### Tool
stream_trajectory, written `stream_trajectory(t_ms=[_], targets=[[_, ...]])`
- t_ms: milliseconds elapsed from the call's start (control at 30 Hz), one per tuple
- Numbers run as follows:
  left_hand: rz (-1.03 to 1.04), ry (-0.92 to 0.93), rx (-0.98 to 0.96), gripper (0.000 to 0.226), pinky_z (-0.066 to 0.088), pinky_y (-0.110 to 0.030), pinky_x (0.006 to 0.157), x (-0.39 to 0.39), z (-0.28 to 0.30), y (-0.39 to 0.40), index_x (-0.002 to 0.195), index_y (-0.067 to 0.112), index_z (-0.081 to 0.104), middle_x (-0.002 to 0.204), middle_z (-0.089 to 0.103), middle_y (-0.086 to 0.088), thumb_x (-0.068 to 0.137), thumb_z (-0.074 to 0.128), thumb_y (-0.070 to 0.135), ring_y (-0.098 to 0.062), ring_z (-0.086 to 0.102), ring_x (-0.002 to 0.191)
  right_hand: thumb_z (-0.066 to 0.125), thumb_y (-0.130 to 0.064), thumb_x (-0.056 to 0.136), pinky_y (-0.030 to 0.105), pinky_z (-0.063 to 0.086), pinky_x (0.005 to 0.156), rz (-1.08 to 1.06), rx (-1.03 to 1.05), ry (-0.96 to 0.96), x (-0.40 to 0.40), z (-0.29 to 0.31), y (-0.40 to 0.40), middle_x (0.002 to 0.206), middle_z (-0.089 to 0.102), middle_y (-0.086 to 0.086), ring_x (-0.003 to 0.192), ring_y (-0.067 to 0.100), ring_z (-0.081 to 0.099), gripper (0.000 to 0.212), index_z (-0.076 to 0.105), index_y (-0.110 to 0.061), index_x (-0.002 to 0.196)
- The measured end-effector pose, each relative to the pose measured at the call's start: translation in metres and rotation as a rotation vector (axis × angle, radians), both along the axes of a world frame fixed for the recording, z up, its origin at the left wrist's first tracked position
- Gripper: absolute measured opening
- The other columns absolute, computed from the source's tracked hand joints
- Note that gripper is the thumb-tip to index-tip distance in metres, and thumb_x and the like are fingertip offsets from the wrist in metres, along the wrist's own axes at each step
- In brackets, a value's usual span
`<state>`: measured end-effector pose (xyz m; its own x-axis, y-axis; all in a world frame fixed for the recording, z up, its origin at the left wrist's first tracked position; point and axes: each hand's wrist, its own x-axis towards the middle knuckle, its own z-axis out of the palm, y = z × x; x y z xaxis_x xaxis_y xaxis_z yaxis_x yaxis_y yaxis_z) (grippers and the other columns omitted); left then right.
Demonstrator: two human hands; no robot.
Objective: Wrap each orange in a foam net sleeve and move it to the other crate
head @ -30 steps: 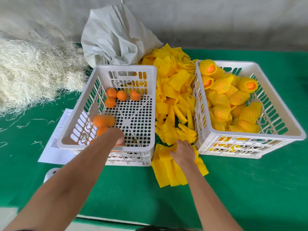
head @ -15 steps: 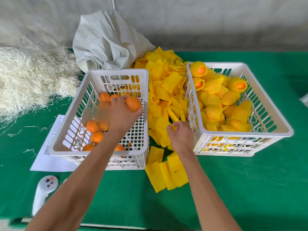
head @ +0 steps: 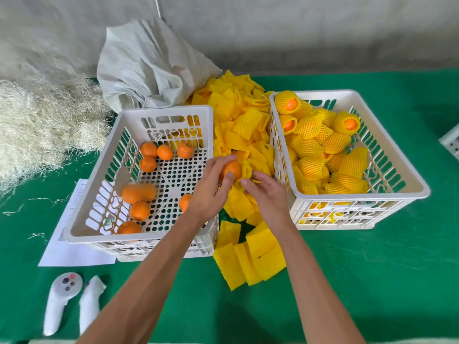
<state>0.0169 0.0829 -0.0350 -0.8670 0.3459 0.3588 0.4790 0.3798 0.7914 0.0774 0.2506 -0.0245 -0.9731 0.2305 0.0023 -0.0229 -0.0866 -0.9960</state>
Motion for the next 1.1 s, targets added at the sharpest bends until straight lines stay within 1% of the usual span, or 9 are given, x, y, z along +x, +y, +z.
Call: stream_trajectory(t_ms=[167,233,333,500,633,767,867,1000,1100], targets=[[-0.023,-0.194,0.284,0.069,0.058,-0.039,0.092,0.004,0.001,0.004,0.140,0.031,0.046,0.138,0.052,-0.002,0.085,0.084,0.049,-0.026,0.063,0.117,0.076,-0.033,0.085,0.027,0.057,0.088,0.037,-0.246,-0.030,0.003,0.001,-0.003,0.115,0.077,0.002,0.112,0.018,0.071,0.030,0.077,-0.021,0.113],[0.001,-0.198,0.323,0.072,0.058,-0.043,0.091,0.005,0.001,0.005,0.137,0.030,0.047,0.134,0.053,0.000,0.081,0.090,0.044,-0.028,0.064,0.114,0.072,-0.027,0.092,0.030,0.057,0.092,0.036,-0.232,-0.048,0.003,0.002,-0.004,0.115,0.076,0.009,0.114,0.022,0.070,0.028,0.076,-0.012,0.114],[0.036,-0.161,0.326,0.058,0.055,-0.037,0.089,0.002,0.001,0.006,0.135,0.030,0.049,0.130,0.054,0.007,0.089,0.083,0.036,-0.021,0.062,0.112,0.063,-0.022,0.101,0.032,0.056,0.094,0.011,-0.184,-0.091,0.002,0.003,-0.003,0.115,0.076,0.007,0.110,0.019,0.071,0.021,0.074,-0.011,0.115],[0.046,-0.093,0.169,0.053,0.054,-0.030,0.087,0.002,-0.004,0.005,0.138,0.034,0.047,0.133,0.052,0.007,0.092,0.076,0.034,-0.014,0.058,0.115,0.051,-0.016,0.107,0.045,0.047,0.109,-0.090,-0.729,-0.258,-0.002,0.016,-0.003,0.139,0.062,0.017,0.130,0.030,0.059,0.038,0.052,-0.002,0.142],[0.047,-0.067,0.106,0.044,0.053,-0.027,0.081,0.004,-0.003,0.006,0.135,0.043,0.051,0.129,0.054,0.011,0.094,0.067,0.048,-0.009,0.059,0.108,0.046,-0.017,0.109,0.043,0.050,0.102,-0.099,-0.895,-0.406,-0.009,0.030,0.003,0.142,0.059,0.020,0.132,0.033,0.056,0.040,0.048,-0.003,0.146],[0.051,-0.116,0.184,0.039,0.051,-0.035,0.082,0.003,-0.002,0.006,0.134,0.035,0.056,0.124,0.060,0.005,0.096,0.061,0.043,-0.016,0.061,0.103,0.046,-0.022,0.109,0.041,0.062,0.073,-0.087,-0.933,-0.459,-0.008,0.033,-0.003,0.098,0.078,0.014,0.093,0.027,0.074,0.023,0.063,-0.007,0.116],[0.042,-0.129,0.162,0.035,0.046,-0.029,0.076,0.005,-0.001,0.007,0.129,0.036,0.060,0.116,0.063,0.012,0.094,0.057,0.040,-0.010,0.060,0.093,0.056,-0.031,0.104,0.039,0.063,0.064,-0.061,-0.841,-0.469,-0.004,0.032,-0.008,0.096,0.079,0.009,0.087,0.026,0.077,0.020,0.065,-0.017,0.115],[0.019,-0.145,0.124,0.031,0.043,-0.027,0.070,0.006,0.000,0.008,0.121,0.039,0.066,0.109,0.066,0.015,0.092,0.054,0.037,-0.007,0.058,0.082,0.067,-0.057,0.091,0.050,0.055,0.100,-0.038,-0.542,-0.512,-0.003,0.029,-0.004,0.124,0.073,0.003,0.113,0.028,0.069,0.053,0.059,-0.032,0.137],[0.021,-0.178,0.115,0.027,0.040,-0.024,0.064,0.006,0.000,0.009,0.112,0.044,0.070,0.087,0.064,0.022,0.096,0.050,0.035,-0.002,0.054,0.069,0.062,-0.077,0.082,0.053,0.049,0.108,0.023,-0.467,-0.474,-0.001,0.031,-0.002,0.127,0.072,-0.002,0.119,0.025,0.067,0.070,0.056,-0.040,0.141]])
